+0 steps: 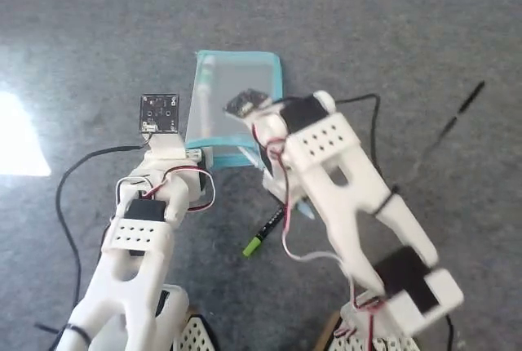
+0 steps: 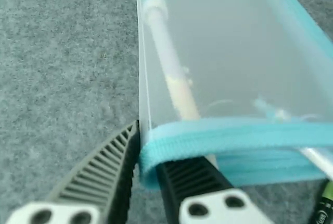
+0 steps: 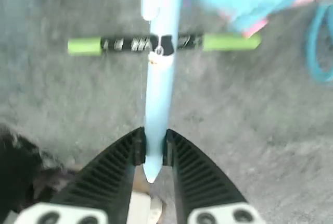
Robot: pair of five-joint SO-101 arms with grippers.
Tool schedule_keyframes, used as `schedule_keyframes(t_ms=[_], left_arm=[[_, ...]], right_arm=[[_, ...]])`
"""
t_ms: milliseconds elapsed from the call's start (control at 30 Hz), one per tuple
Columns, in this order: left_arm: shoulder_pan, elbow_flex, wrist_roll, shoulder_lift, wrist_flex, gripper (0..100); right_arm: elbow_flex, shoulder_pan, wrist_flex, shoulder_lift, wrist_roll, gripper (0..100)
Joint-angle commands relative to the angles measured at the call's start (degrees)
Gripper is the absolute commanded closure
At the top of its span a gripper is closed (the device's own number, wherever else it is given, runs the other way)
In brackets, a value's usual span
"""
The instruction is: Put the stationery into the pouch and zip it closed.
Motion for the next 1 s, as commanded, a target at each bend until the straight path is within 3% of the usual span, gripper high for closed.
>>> schedule_keyframes(t_ms=[0,267,467,600,800,967], left_arm=[[0.62,-2.15,0.7,-0.7,-1.58,99],[0.62,-2.07,0.7,-0.53,-1.49,99],[0.62,-2.07,0.7,-0.44,-1.49,99],[0.35,-2.07,0.62,-0.44,-1.49,99],[0.26,-2.07,0.62,-0.44,-1.49,99],[0.26,-2.07,0.62,-0.44,-1.49,99]], right_arm=[[-12.22,-0.4,-1.8,6.73,-3.87,99.1],[-36.48,-0.84,-5.67,25.71,-9.58,97.8],[-45.01,-3.65,-2.24,29.58,-9.41,66.6],[-48.26,-3.47,1.36,25.54,-9.76,59.7],[-42.37,0.57,2.68,12.35,-9.85,59.7],[-20.57,0.66,0.84,-3.82,-8.35,59.7]])
